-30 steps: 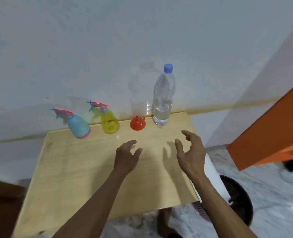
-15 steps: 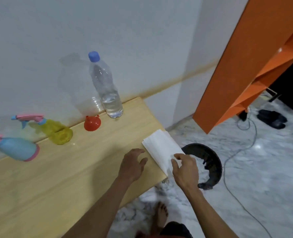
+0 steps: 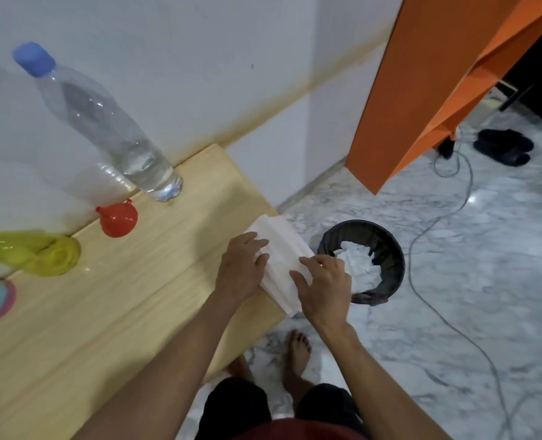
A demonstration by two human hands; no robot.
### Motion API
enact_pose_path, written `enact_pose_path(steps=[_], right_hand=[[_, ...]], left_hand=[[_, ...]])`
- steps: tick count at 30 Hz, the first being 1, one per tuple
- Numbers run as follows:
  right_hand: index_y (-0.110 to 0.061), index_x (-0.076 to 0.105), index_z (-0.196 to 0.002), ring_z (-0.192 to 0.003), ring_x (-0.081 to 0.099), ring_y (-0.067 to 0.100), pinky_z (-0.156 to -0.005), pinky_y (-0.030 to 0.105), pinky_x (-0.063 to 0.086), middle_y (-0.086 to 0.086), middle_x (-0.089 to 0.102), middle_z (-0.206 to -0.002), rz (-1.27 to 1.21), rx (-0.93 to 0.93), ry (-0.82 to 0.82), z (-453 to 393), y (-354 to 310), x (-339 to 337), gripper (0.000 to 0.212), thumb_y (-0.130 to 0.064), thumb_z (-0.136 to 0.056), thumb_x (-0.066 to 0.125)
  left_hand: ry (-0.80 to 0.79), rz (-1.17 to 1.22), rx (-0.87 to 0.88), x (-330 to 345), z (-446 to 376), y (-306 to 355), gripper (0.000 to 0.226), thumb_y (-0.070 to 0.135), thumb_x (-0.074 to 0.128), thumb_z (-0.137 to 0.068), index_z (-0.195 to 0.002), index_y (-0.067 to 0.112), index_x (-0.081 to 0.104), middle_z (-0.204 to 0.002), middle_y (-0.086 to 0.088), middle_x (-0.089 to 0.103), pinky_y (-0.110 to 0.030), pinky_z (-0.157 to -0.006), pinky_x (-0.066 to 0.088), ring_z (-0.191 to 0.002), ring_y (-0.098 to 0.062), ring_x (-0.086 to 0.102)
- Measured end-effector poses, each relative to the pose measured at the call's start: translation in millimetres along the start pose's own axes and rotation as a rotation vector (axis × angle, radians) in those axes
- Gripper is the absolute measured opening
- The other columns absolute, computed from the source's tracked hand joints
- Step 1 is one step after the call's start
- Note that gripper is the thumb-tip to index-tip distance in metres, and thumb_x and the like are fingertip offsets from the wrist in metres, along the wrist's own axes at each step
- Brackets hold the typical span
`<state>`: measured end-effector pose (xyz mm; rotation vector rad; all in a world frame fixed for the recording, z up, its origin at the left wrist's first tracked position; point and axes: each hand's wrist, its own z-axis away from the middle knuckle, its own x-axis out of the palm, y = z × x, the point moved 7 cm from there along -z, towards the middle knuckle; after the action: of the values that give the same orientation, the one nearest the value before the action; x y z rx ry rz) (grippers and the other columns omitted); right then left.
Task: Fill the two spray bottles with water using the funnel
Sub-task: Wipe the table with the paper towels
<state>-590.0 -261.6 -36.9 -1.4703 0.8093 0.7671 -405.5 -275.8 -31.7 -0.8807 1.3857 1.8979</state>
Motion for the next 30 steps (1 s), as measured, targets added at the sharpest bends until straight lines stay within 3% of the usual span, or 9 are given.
enact_pose_path(steps=[4, 7, 12, 16, 21, 26, 30], right_hand=[[-0.016, 0.08, -0.096, -0.086, 0.062, 0.035, -0.071, 0.042, 0.046, 0.003, 0.072, -0.094, -0.008, 0.002, 0.066, -2, 4, 4, 0.021, -0.021, -0.077, 0.086], [-0.018, 0.08, -0.091, -0.083, 0.06, 0.034, -0.07, 0.04, 0.042, 0.0, 0.072, -0.086, -0.018, -0.038, 0.124, -4, 0, 4, 0.011, -0.023, -0.083, 0.073], [-0.019, 0.079, -0.089, -0.083, 0.06, 0.032, -0.074, 0.039, 0.041, -0.002, 0.071, -0.08, -0.02, -0.034, 0.132, -8, -3, 3, 0.011, -0.024, -0.084, 0.07], [-0.023, 0.078, -0.093, -0.088, 0.059, 0.027, -0.076, 0.039, 0.041, -0.006, 0.072, -0.087, -0.043, -0.063, 0.093, -8, -13, 5, 0.019, -0.038, -0.081, 0.077], [-0.028, 0.08, -0.085, -0.087, 0.055, 0.02, -0.078, 0.037, 0.035, -0.01, 0.07, -0.085, -0.024, -0.202, 0.059, 2, -27, 13, 0.03, -0.056, -0.077, 0.074], [-0.027, 0.079, -0.079, -0.085, 0.055, 0.022, -0.075, 0.036, 0.033, -0.008, 0.069, -0.084, 0.004, -0.195, 0.041, 10, -30, 18, 0.016, -0.042, -0.08, 0.074], [-0.024, 0.077, -0.078, -0.087, 0.048, 0.019, -0.074, 0.034, 0.029, -0.008, 0.069, -0.084, 0.007, -0.146, 0.001, 11, -30, 19, 0.019, -0.038, -0.086, 0.067]], left_hand=[[0.013, -0.033, 0.043, 4, -1, -6, 0.029, 0.021, 0.069, -0.093, -0.122, 0.017, 0.072, -0.141, -0.006, 0.058, -0.048, -0.108, 0.042, -0.132, -0.028, 0.048], [0.06, -0.062, 0.089, 3, -1, -7, 0.019, 0.019, 0.072, -0.09, -0.108, 0.018, 0.078, -0.133, -0.005, 0.062, -0.045, -0.099, 0.047, -0.125, -0.029, 0.052], [0.132, -0.118, 0.174, -1, -1, -7, 0.01, 0.018, 0.074, -0.089, -0.095, 0.015, 0.08, -0.12, -0.006, 0.069, -0.04, -0.091, 0.045, -0.116, -0.031, 0.057], [0.148, -0.141, 0.255, -2, -2, -7, 0.011, 0.016, 0.069, -0.09, -0.093, 0.011, 0.078, -0.106, -0.006, 0.071, -0.039, -0.085, 0.045, -0.106, -0.031, 0.06], [0.077, -0.174, 0.278, -2, -2, -16, 0.017, 0.014, 0.069, -0.091, -0.106, 0.016, 0.078, -0.117, 0.002, 0.068, -0.034, -0.088, 0.038, -0.116, -0.025, 0.055], [0.057, -0.17, 0.298, -5, 0, -21, 0.02, 0.017, 0.074, -0.087, -0.105, 0.022, 0.079, -0.121, 0.006, 0.067, -0.038, -0.089, 0.042, -0.117, -0.023, 0.053], [0.073, -0.14, 0.317, -7, 2, -23, 0.021, 0.019, 0.076, -0.085, -0.105, 0.025, 0.079, -0.124, 0.004, 0.067, -0.04, -0.088, 0.043, -0.118, -0.024, 0.052]])
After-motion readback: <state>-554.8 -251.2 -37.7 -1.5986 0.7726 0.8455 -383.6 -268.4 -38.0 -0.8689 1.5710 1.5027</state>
